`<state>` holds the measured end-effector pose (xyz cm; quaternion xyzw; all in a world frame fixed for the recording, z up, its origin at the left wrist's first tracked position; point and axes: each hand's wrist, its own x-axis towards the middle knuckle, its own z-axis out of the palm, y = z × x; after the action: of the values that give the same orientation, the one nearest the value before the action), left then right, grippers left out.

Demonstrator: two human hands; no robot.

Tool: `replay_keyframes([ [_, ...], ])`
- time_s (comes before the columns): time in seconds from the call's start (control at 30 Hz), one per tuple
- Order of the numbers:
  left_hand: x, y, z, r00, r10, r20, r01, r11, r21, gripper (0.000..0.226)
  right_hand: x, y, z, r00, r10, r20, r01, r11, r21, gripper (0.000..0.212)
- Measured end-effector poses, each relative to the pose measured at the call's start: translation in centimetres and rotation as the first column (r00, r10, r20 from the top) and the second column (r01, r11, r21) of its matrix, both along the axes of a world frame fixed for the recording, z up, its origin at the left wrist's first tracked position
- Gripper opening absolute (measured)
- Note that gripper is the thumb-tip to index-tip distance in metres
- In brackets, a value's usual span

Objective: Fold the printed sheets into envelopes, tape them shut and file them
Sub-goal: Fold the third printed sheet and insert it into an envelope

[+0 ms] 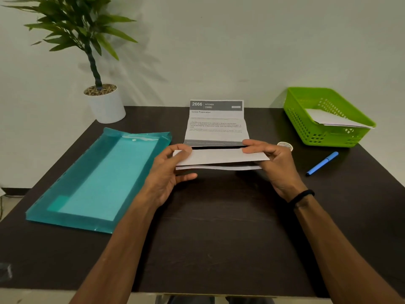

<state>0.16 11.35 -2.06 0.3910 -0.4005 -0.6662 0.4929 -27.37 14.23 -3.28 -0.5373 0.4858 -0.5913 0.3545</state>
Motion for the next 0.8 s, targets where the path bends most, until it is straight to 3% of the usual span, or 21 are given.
replay_keyframes([
  [0.07, -0.2, -0.1, -0.3, 1.0, 0.01, 0.005, -0.01, 1.0, -0.014, 0.034, 0.1, -0.1, 0.2, 0.997, -0.026, 0.073, 0.023, 0.999, 0.034, 0.027],
  [0.2, -0.2, -0.2, -0.5, 0.999, 0.015, 0.044, -0.013, 0.998, -0.054, 0.047, 0.2, 0.5, 1.6, 0.917, -0.024, 0.399, -0.034, 0.99, 0.139, 0.037],
  [0.3, -0.1, -0.2, -0.8, 0.996, 0.032, 0.085, -0.022, 0.993, -0.117, 0.053, -0.3, 1.0, 1.9, 0.896, 0.001, 0.445, -0.067, 0.989, 0.134, 0.038],
  [0.4, -0.4, 0.0, -0.9, 0.984, 0.097, 0.153, -0.066, 0.977, -0.201, 0.051, -0.2, 0.8, 1.3, 0.974, -0.067, 0.216, 0.04, 0.991, 0.129, 0.014],
  [0.47, -0.6, 0.5, -0.6, 0.956, 0.173, 0.236, -0.097, 0.948, -0.302, 0.043, -0.2, 0.8, 0.9, 0.997, -0.04, 0.061, 0.034, 0.995, 0.094, 0.022],
  [0.53, -0.9, 1.1, -0.2, 0.88, 0.307, 0.363, -0.111, 0.875, -0.471, 0.032, -0.3, 0.9, 0.9, 1.0, -0.011, -0.02, 0.012, 0.998, 0.054, 0.025],
  [0.63, -0.8, 1.4, -0.1, 0.744, 0.505, 0.436, -0.074, 0.712, -0.698, 0.024, -0.3, 1.0, 1.1, 0.979, -0.046, -0.199, 0.04, 0.999, -0.035, 0.019],
  [0.73, -0.8, 1.2, -0.6, 0.608, 0.625, 0.489, 0.027, 0.6, -0.8, 0.032, 0.4, 1.0, 1.1, 0.93, -0.119, -0.348, 0.086, 0.99, -0.111, 0.014],
  [0.8, -0.8, 1.1, -0.7, 0.57, 0.653, 0.499, 0.073, 0.565, -0.822, 0.035, 1.1, 1.2, 1.1, 0.899, -0.153, -0.411, 0.098, 0.984, -0.151, 0.013],
])
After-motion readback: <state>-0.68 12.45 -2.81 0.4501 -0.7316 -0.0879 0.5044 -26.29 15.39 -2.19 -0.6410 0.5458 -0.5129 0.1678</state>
